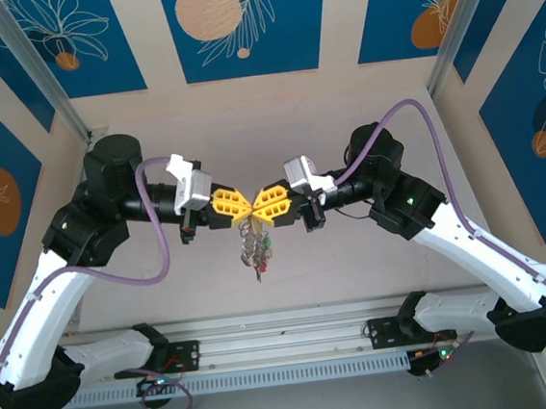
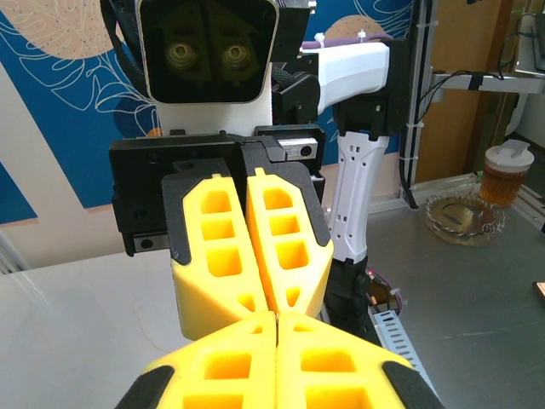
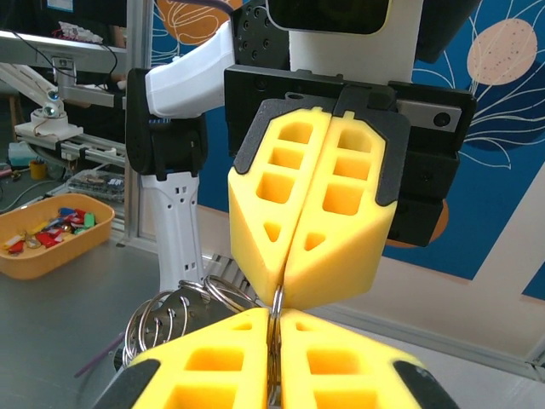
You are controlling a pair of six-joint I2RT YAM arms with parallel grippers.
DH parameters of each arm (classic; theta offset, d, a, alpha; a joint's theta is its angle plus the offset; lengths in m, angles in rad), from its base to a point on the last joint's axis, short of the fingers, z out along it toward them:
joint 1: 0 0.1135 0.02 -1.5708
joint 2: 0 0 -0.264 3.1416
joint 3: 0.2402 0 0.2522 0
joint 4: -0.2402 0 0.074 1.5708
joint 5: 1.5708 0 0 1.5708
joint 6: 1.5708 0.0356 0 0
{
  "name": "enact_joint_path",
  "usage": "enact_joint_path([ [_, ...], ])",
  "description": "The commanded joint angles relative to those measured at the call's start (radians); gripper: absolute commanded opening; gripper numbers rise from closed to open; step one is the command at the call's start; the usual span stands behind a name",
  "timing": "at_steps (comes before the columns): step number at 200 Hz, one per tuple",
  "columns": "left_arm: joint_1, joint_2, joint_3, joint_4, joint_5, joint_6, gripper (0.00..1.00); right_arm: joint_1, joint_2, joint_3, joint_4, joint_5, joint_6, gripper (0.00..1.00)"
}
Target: Put the keys on the keyring
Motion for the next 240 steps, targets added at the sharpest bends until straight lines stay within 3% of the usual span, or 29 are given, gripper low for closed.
enact_joint_path([
  [1, 0.001, -0.019, -0.003, 0.064, 0.028, -0.018, 0.0, 0.007, 0.012, -0.012, 0.007, 0.0, 0.002, 0.1],
  [39, 0.002, -0.023, -0.004, 0.068, 0.029, -0.018, 0.0, 0.006, 0.012, -0.021, 0.002, 0.007, 0.003, 0.2],
  [71, 0.002, -0.026, -0.006, 0.074, 0.032, -0.025, 0.0, 0.006, 0.006, -0.028, 0.011, 0.016, 0.008, 0.21],
  [116, 0.002, -0.03, -0.013, 0.085, 0.035, -0.034, 0.0, 0.006, 0.006, -0.03, 0.015, 0.028, 0.008, 0.13],
  [144, 0.001, -0.031, -0.013, 0.083, 0.032, -0.032, 0.0, 0.003, 0.005, -0.026, 0.012, 0.044, 0.005, 0.0],
  [171, 0.001, -0.033, -0.008, 0.065, 0.009, -0.019, 0.0, -0.002, 0.001, 0.001, -0.028, 0.08, -0.013, 0.0],
  [190, 0.002, -0.03, 0.007, 0.019, -0.025, 0.001, 0.0, -0.009, 0.022, 0.079, -0.163, 0.099, -0.062, 0.0],
  [217, 0.002, -0.009, 0.06, -0.091, -0.106, 0.053, 0.3, -0.006, 0.081, 0.229, -0.406, 0.174, -0.17, 0.0],
  [240, 0.002, 0.004, 0.09, -0.154, -0.172, 0.085, 0.37, -0.003, 0.123, 0.328, -0.555, 0.233, -0.228, 0.0],
])
